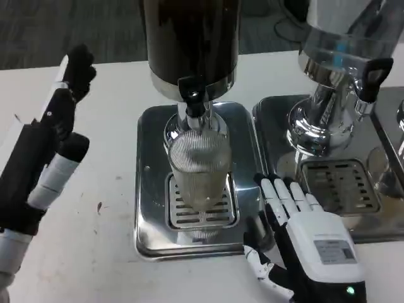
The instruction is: Grasp the cup under the faucet to collect the drink, then remove the cup.
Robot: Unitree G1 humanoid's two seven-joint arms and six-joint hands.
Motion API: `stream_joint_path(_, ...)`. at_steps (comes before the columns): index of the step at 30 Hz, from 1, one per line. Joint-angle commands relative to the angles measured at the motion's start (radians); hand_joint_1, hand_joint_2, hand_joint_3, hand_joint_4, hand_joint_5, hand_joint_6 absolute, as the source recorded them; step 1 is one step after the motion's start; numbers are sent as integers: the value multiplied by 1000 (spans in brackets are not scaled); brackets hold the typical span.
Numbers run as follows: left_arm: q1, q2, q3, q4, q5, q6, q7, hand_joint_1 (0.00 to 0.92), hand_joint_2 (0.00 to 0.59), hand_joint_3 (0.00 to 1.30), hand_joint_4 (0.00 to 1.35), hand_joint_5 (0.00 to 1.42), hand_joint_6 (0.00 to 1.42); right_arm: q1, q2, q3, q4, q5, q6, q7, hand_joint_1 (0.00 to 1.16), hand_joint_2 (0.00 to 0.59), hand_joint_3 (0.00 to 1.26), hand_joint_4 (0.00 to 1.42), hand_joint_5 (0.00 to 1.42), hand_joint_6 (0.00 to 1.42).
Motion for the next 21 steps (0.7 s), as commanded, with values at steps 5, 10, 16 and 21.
stream_joint_path(5, -114, -41, 36, -2, -163, 216, -367, 0, 81, 20, 0, 69, 43, -9, 12, -10, 3, 27, 6, 12, 321, 479, 0, 0, 0, 76)
stream_joint_path(10, -187, -88, 54, 14, -123, 278, -471, 0, 80, 0, 0, 71, 48, -7, 26, -7, 6, 20, 13, -2, 327, 477, 0, 0, 0, 78)
stream_joint_path(16, -264, -129, 61, 69, -78, 309, -531, 0, 73, 5, 0, 74, 50, -7, 36, -8, 15, 28, 13, -9, 331, 475, 0, 0, 0, 81)
stream_joint_path(21, -308, -172, 71, 114, -61, 322, -558, 0, 71, 21, 0, 77, 51, -4, 41, -6, 15, 29, 17, -11, 331, 470, 0, 0, 0, 82)
